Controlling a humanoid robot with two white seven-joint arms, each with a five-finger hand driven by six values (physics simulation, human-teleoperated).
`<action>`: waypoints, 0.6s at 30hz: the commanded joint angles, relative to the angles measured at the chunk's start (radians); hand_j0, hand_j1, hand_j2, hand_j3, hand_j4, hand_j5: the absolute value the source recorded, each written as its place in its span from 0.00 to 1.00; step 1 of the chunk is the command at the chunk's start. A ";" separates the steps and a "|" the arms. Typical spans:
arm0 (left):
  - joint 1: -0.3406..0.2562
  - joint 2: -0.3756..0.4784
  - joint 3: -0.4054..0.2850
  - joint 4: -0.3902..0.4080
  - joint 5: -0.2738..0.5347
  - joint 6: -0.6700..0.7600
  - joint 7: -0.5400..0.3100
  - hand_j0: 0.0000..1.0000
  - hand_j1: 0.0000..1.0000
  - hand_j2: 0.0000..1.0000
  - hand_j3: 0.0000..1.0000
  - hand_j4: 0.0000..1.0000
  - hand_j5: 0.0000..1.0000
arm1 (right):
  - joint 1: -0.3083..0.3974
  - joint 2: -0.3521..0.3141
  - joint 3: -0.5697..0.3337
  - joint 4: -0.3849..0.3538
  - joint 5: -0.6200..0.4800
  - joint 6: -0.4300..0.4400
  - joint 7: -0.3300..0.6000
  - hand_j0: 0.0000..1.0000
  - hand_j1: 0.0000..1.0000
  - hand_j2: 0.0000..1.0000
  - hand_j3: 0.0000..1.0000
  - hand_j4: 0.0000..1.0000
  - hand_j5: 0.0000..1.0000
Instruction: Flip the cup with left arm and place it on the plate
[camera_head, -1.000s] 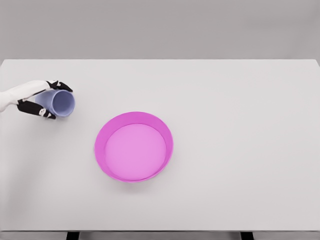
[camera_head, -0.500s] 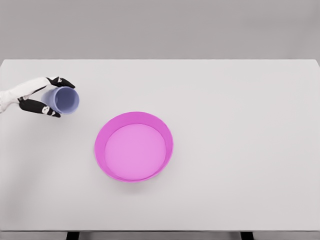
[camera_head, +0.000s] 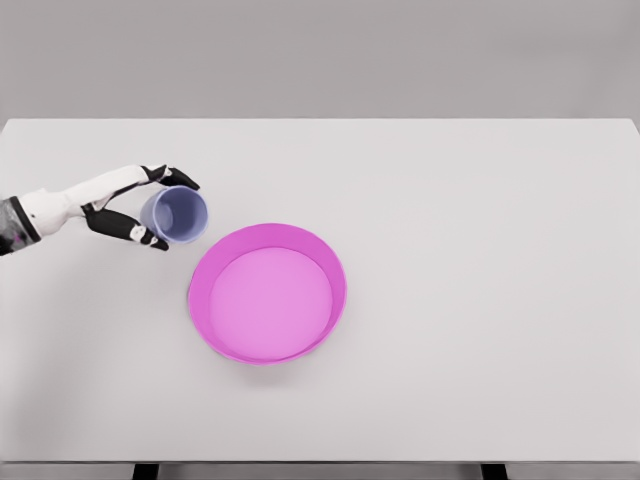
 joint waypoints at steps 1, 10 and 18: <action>0.000 0.003 -0.029 -0.032 0.035 0.002 0.000 0.66 0.66 0.66 0.66 0.66 0.66 | 0.000 0.000 0.000 0.000 0.000 0.000 0.000 1.00 1.00 1.00 1.00 1.00 1.00; -0.086 0.000 -0.141 -0.040 0.061 0.002 0.000 0.65 0.65 0.65 0.65 0.65 0.65 | 0.000 0.000 0.000 0.000 0.000 0.000 0.000 1.00 1.00 1.00 1.00 1.00 1.00; -0.107 0.020 -0.158 -0.115 0.102 0.002 0.000 0.65 0.65 0.65 0.65 0.65 0.65 | 0.000 0.000 0.000 0.000 0.000 0.000 0.000 1.00 1.00 1.00 1.00 1.00 1.00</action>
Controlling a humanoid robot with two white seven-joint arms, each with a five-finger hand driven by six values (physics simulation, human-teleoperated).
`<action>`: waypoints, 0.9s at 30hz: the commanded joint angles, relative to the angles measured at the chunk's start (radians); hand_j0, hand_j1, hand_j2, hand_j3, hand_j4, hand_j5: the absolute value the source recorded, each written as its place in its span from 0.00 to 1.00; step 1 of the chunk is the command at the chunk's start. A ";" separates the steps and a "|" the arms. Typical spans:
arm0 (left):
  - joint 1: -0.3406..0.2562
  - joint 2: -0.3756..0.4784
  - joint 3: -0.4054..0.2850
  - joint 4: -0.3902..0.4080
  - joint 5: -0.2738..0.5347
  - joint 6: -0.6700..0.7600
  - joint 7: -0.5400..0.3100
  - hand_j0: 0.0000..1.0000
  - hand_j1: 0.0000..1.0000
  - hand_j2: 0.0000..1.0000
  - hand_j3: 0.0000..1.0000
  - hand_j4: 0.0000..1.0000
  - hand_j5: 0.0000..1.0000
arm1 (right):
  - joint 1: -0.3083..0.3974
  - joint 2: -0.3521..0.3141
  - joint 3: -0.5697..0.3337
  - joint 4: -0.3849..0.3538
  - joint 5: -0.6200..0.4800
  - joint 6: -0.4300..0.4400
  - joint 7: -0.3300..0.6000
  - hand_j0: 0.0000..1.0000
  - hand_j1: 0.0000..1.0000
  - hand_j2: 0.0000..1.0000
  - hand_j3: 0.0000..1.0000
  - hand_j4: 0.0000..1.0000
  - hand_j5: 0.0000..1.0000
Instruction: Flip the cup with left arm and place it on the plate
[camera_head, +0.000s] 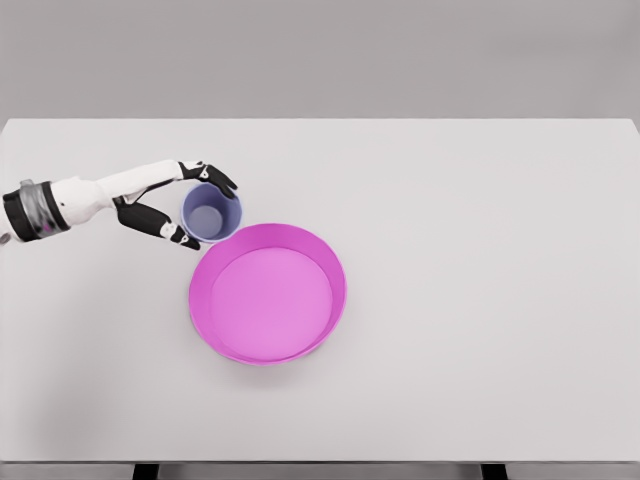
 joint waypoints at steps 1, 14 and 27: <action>0.000 0.010 -0.002 -0.023 0.020 0.002 0.000 0.65 0.65 0.65 0.65 0.65 0.65 | 0.000 0.000 0.000 0.000 0.000 0.000 0.000 1.00 1.00 1.00 1.00 1.00 1.00; 0.038 0.062 -0.005 -0.177 0.043 0.002 -0.003 0.66 0.66 0.66 0.66 0.66 0.66 | 0.000 0.000 0.000 0.000 0.000 0.000 0.000 1.00 1.00 1.00 1.00 1.00 1.00; 0.043 0.053 -0.131 -0.221 0.040 0.002 -0.009 0.67 0.67 0.67 0.67 0.67 0.67 | 0.000 0.000 0.000 0.000 0.000 0.000 0.000 1.00 1.00 1.00 1.00 1.00 1.00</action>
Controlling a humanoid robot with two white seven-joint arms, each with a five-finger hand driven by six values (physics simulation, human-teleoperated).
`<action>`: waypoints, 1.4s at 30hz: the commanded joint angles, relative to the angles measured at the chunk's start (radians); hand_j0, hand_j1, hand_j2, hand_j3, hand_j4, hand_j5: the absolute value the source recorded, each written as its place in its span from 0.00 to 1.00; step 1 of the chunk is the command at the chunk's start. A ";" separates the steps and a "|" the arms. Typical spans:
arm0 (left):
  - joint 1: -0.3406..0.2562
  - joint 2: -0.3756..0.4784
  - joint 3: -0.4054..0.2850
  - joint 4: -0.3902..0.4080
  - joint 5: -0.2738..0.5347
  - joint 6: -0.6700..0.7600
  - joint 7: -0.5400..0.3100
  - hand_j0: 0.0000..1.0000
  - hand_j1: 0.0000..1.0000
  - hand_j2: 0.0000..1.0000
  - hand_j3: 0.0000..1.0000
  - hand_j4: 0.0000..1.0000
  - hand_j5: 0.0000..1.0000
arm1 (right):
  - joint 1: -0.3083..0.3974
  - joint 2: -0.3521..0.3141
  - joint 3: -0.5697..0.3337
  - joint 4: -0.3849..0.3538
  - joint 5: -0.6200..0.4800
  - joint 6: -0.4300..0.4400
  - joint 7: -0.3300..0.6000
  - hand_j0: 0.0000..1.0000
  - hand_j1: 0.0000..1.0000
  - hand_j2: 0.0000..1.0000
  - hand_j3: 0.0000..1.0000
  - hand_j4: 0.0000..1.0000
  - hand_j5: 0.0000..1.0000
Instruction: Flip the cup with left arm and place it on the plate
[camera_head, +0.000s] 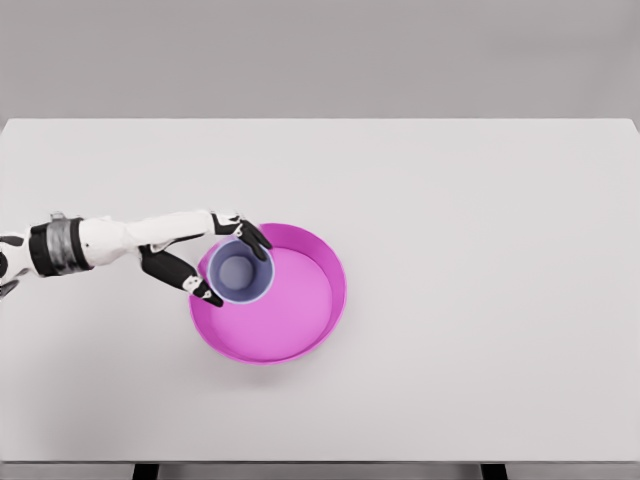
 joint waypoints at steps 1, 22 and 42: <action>0.000 -0.007 -0.037 -0.006 0.006 0.002 -0.001 0.67 0.67 0.67 0.67 0.67 0.67 | 0.000 0.000 0.000 0.000 0.000 0.000 0.000 1.00 1.00 1.00 1.00 1.00 1.00; -0.029 -0.102 -0.112 -0.012 0.006 0.002 0.001 0.68 0.68 0.68 0.68 0.68 0.68 | 0.000 0.000 0.000 0.000 0.000 0.000 0.000 1.00 1.00 1.00 1.00 1.00 1.00; -0.103 -0.131 -0.156 0.111 -0.015 0.002 -0.001 0.88 0.88 0.88 0.88 0.88 0.88 | 0.000 0.000 0.000 0.000 0.000 0.000 0.000 1.00 1.00 1.00 1.00 1.00 1.00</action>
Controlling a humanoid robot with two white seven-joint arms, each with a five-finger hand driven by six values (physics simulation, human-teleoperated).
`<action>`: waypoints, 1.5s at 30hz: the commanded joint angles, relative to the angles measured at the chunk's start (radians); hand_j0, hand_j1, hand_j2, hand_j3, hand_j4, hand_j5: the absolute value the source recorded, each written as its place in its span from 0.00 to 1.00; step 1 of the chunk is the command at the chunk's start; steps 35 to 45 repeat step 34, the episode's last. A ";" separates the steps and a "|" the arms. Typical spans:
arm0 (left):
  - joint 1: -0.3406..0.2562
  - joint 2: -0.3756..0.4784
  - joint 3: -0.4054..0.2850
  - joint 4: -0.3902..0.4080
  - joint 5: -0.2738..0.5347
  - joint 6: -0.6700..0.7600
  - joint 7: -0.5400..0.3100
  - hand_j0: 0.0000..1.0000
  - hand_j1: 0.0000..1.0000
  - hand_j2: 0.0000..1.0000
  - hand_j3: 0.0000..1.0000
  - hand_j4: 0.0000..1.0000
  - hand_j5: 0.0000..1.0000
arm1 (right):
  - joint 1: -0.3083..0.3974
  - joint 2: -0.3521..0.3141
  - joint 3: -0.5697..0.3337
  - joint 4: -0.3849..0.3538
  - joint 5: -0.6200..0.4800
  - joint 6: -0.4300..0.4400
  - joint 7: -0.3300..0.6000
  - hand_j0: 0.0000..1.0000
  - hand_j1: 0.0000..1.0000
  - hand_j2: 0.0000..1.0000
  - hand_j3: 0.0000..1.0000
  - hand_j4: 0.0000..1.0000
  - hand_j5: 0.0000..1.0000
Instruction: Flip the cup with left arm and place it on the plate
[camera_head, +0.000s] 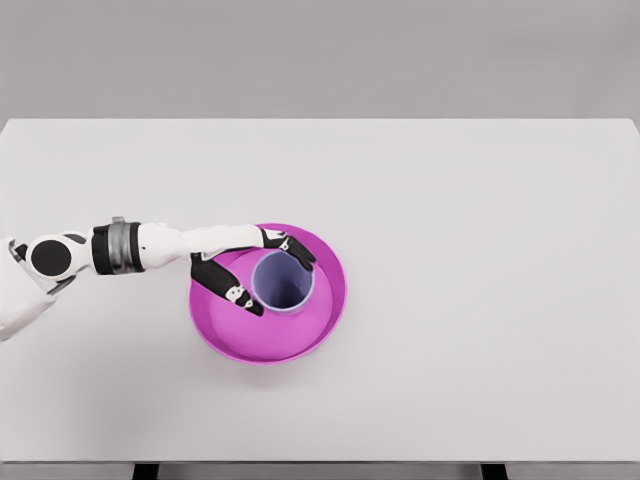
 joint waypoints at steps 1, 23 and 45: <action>0.000 0.000 0.001 0.002 -0.010 0.001 0.000 0.91 0.91 0.91 0.91 0.91 0.91 | 0.000 0.000 0.000 0.000 0.000 0.000 0.000 1.00 1.00 1.00 1.00 1.00 1.00; 0.060 0.119 0.237 0.065 -0.011 0.001 0.009 1.00 1.00 1.00 1.00 1.00 1.00 | 0.000 0.000 0.000 0.000 0.000 0.000 0.000 1.00 1.00 1.00 1.00 1.00 1.00; 0.147 0.122 0.403 0.252 -0.018 0.001 0.000 1.00 1.00 1.00 1.00 1.00 1.00 | 0.000 0.000 0.000 0.000 0.000 0.000 0.000 1.00 1.00 1.00 1.00 1.00 1.00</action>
